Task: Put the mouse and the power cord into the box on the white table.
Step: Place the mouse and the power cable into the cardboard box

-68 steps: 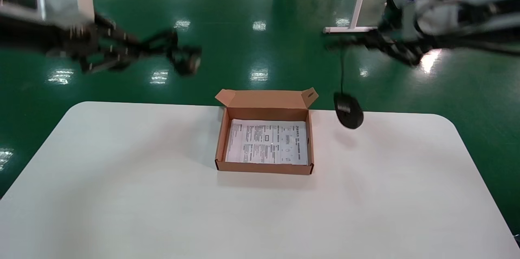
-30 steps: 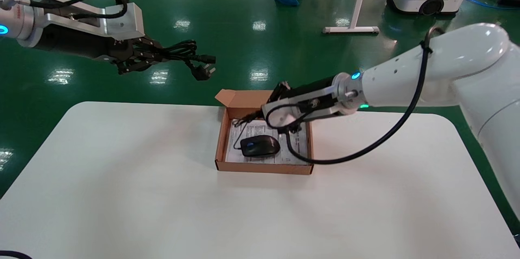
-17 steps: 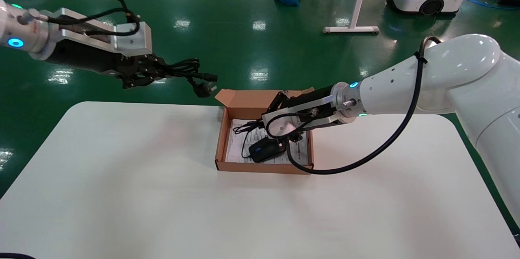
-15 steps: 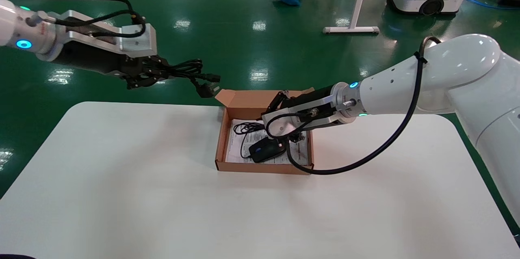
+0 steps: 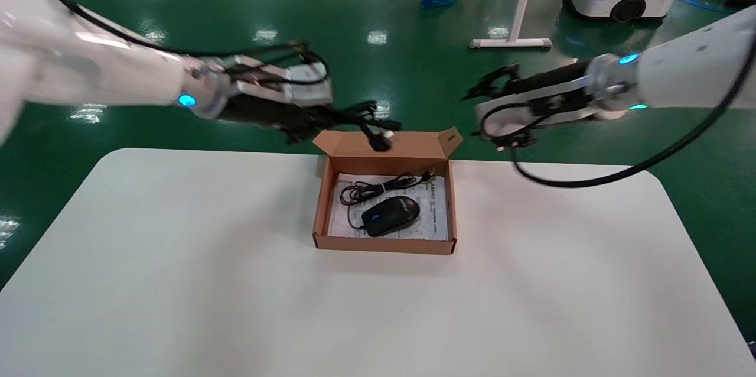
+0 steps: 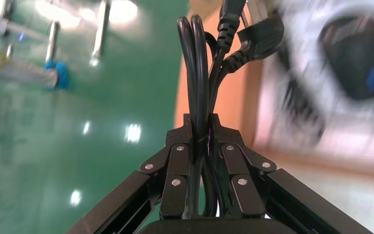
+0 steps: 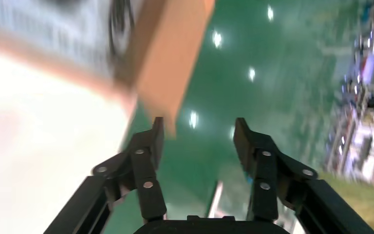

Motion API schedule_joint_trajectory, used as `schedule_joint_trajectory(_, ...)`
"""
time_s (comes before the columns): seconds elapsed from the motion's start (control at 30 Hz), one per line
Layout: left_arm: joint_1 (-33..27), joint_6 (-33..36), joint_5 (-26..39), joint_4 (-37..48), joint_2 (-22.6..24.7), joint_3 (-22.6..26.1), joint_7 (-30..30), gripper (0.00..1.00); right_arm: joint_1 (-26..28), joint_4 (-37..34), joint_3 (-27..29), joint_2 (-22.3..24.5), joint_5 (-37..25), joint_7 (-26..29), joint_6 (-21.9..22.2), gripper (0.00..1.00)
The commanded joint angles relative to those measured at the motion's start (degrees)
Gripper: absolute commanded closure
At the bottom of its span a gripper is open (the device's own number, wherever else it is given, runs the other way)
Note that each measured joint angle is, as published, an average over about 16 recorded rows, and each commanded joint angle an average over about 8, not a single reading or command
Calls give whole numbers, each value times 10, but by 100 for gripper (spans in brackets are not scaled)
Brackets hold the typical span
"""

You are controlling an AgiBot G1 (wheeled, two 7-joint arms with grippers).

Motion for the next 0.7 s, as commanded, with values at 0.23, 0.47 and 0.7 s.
schedule_joint_trajectory(0.23, 89, -42, -25, -82, 19, 4, -29, 100, 32, 4, -14, 86, -29, -34, -27, 0)
schedule_joint_trajectory(0.47, 112, -63, -31, -132, 19, 37, -64, 42, 32, 14, -15, 123, -32, -33, -35, 0)
schedule_joint_trajectory(0.7, 117, -72, -36, -148, 18, 54, -78, 0, 28, 21, -4, 138, -14, -24, -43, 0)
